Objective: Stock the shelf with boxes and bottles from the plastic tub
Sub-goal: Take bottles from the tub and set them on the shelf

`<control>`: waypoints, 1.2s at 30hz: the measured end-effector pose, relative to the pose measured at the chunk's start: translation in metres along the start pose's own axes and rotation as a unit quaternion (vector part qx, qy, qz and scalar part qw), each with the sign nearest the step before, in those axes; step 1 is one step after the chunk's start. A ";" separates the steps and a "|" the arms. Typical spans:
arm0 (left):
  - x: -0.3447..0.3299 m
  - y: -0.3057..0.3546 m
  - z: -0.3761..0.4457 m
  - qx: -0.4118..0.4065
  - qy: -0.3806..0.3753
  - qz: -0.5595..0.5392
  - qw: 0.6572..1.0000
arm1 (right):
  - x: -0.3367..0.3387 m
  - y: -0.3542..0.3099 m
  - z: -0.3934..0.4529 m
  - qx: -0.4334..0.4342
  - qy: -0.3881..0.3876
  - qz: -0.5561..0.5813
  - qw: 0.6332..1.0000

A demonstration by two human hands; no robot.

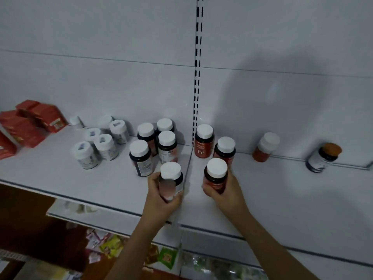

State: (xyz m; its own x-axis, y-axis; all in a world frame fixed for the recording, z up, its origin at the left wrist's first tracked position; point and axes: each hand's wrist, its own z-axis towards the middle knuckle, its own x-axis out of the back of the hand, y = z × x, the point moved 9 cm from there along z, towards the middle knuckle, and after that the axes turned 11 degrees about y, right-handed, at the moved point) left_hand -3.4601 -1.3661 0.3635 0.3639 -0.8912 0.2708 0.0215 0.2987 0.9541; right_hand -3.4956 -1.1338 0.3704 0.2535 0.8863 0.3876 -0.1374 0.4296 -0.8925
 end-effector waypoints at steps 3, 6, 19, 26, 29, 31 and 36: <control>-0.004 -0.003 0.000 -0.015 -0.020 -0.010 1.000 | -0.007 0.008 0.004 0.029 0.017 -0.132 0.991; -0.007 -0.005 -0.002 -0.011 -0.061 -0.012 0.998 | -0.012 0.013 -0.003 0.034 0.041 -0.229 0.972; 0.103 -0.014 0.008 -0.223 -0.044 0.255 0.940 | -0.057 -0.054 -0.081 0.040 -0.013 -0.017 0.999; 0.123 -0.050 0.038 -0.239 0.008 0.436 0.868 | -0.099 -0.062 -0.054 -0.005 -0.035 0.032 0.999; 0.124 -0.048 0.038 -0.237 0.012 0.439 0.866 | -0.108 -0.072 -0.041 0.003 -0.011 0.032 0.999; 0.125 -0.049 0.038 -0.231 0.009 0.444 0.866 | -0.116 -0.069 -0.032 0.008 -0.005 0.003 1.000; 0.125 -0.050 0.039 -0.213 -0.001 0.440 0.872 | -0.128 -0.045 -0.030 0.022 -0.019 -0.091 0.995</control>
State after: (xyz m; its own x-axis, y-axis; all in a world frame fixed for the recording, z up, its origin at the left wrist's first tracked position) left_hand -3.4517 -1.5059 0.3545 0.4127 -0.2530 0.8750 0.0785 0.9670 0.2425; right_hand -3.4932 -1.2720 0.3545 0.2425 0.7989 0.5505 -0.1351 0.5897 -0.7962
